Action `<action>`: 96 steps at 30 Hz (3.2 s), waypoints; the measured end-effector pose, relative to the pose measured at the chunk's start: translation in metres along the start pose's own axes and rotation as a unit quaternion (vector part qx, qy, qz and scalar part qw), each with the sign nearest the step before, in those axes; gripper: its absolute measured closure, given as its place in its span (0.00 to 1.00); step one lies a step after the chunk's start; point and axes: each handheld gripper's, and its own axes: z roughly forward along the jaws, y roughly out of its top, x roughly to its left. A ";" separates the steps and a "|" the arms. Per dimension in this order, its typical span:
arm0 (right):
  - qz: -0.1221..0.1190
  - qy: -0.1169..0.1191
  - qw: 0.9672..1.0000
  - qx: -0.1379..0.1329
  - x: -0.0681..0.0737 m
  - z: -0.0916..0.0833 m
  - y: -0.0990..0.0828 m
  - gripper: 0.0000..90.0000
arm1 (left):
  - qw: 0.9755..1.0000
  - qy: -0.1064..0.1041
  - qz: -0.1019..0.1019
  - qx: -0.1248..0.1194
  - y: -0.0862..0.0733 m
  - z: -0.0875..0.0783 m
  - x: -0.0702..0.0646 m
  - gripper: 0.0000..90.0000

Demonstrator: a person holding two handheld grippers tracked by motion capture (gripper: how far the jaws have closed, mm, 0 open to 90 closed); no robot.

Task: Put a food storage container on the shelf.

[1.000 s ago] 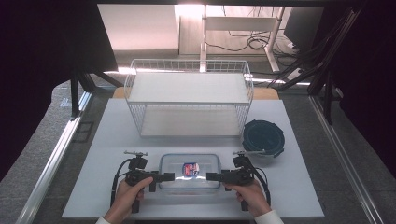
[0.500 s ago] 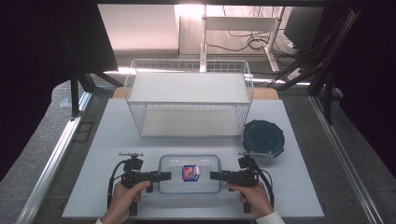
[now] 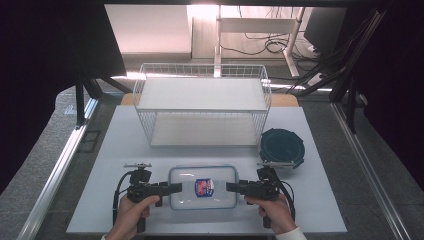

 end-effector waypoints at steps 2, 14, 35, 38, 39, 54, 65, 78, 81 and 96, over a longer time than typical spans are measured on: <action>-0.008 0.000 1.000 -0.007 0.003 -0.003 0.002 0.48 | 1.000 -0.002 0.005 -0.004 0.001 -0.003 -0.003 0.48; -0.043 -0.005 0.998 -0.036 0.018 -0.017 0.020 0.48 | 0.999 -0.008 0.029 -0.022 0.020 -0.014 -0.014 0.48; -0.079 -0.005 0.995 -0.065 0.038 -0.031 0.061 0.49 | 0.997 -0.018 0.054 -0.051 0.057 -0.034 -0.028 0.49; -0.082 -0.005 0.994 -0.068 0.039 -0.033 0.067 0.49 | 0.997 -0.017 0.057 -0.053 0.063 -0.036 -0.030 0.49; -0.081 -0.004 0.994 -0.069 0.039 -0.034 0.068 0.49 | 0.997 -0.016 0.059 -0.053 0.065 -0.037 -0.031 0.50; -0.095 -0.006 0.991 -0.089 0.050 -0.048 0.096 0.49 | 0.994 -0.015 0.084 -0.071 0.098 -0.047 -0.048 0.49; -0.103 -0.008 0.990 -0.096 0.057 -0.052 0.119 0.49 | 0.993 -0.022 0.087 -0.077 0.120 -0.054 -0.050 0.50; -0.107 0.001 0.989 -0.099 0.059 -0.054 0.144 0.49 | 0.991 -0.022 0.095 -0.089 0.143 -0.062 -0.055 0.51; -0.107 0.003 0.989 -0.097 0.059 -0.054 0.149 0.49 | 0.991 -0.020 0.097 -0.090 0.147 -0.063 -0.056 0.51; -0.112 0.004 0.988 -0.103 0.063 -0.057 0.176 0.49 | 0.990 -0.015 0.106 -0.095 0.177 -0.069 -0.063 0.51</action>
